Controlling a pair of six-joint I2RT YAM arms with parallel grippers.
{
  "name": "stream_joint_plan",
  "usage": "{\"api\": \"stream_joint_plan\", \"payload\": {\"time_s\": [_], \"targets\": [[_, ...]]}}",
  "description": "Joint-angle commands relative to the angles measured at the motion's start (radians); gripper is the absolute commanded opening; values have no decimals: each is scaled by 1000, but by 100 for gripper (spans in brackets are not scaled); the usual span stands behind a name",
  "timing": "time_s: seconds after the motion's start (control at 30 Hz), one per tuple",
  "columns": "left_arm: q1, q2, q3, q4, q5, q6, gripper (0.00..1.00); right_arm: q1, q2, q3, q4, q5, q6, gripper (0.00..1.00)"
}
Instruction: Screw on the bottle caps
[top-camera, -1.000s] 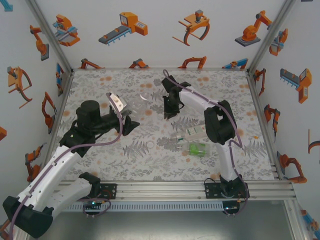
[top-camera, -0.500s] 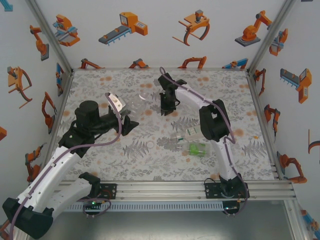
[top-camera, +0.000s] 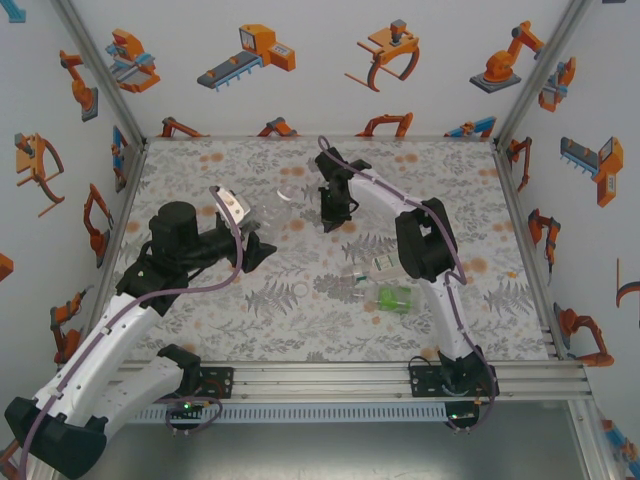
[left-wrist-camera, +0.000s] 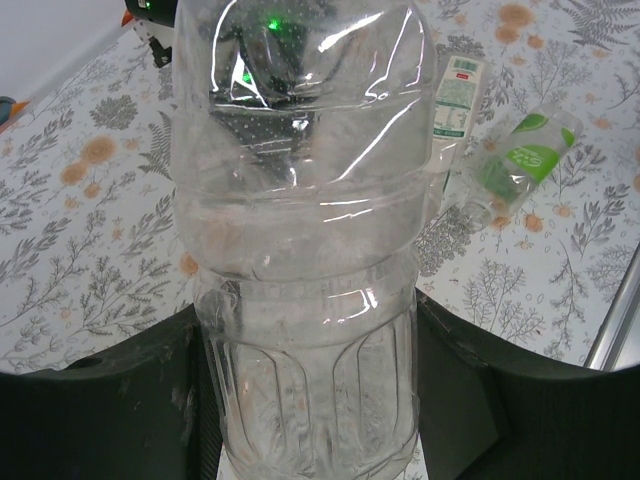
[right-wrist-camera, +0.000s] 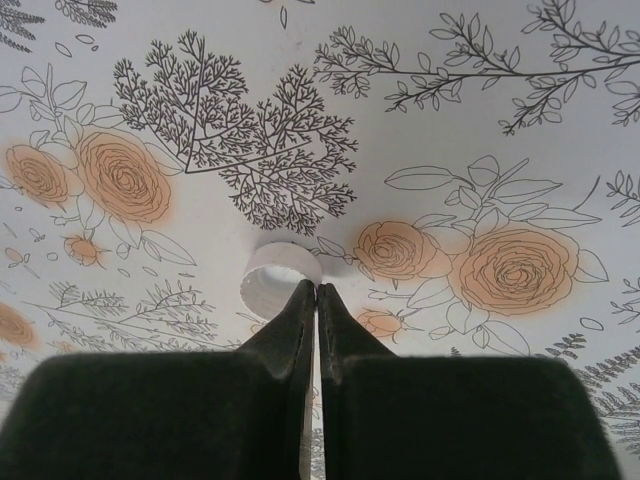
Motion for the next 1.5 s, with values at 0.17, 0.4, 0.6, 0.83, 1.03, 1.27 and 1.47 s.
{"api": "stream_joint_plan", "payload": {"time_s": [0.17, 0.4, 0.6, 0.83, 1.03, 1.27, 1.47], "targets": [[7, -21, 17, -5, 10, -3, 0, -15, -71, -88, -14, -28, 8, 2], [8, -21, 14, -1, 16, -8, 0, -34, -176, -257, -31, 48, -18, 4], [9, -15, 15, 7, 21, -13, 0, -37, -197, -263, -20, 45, -21, 14], [9, -15, 14, 12, 21, -17, 0, -39, -208, -251, -20, 39, -20, 19], [9, -11, 12, 15, 22, -17, 0, -41, -220, -254, -20, 44, -19, 20], [9, -10, 9, 19, 24, -18, 0, -47, -223, -259, -22, 47, -16, 17], [9, -12, 6, 24, 25, -23, 0, -48, -197, -257, -25, 37, -18, 8]]}}
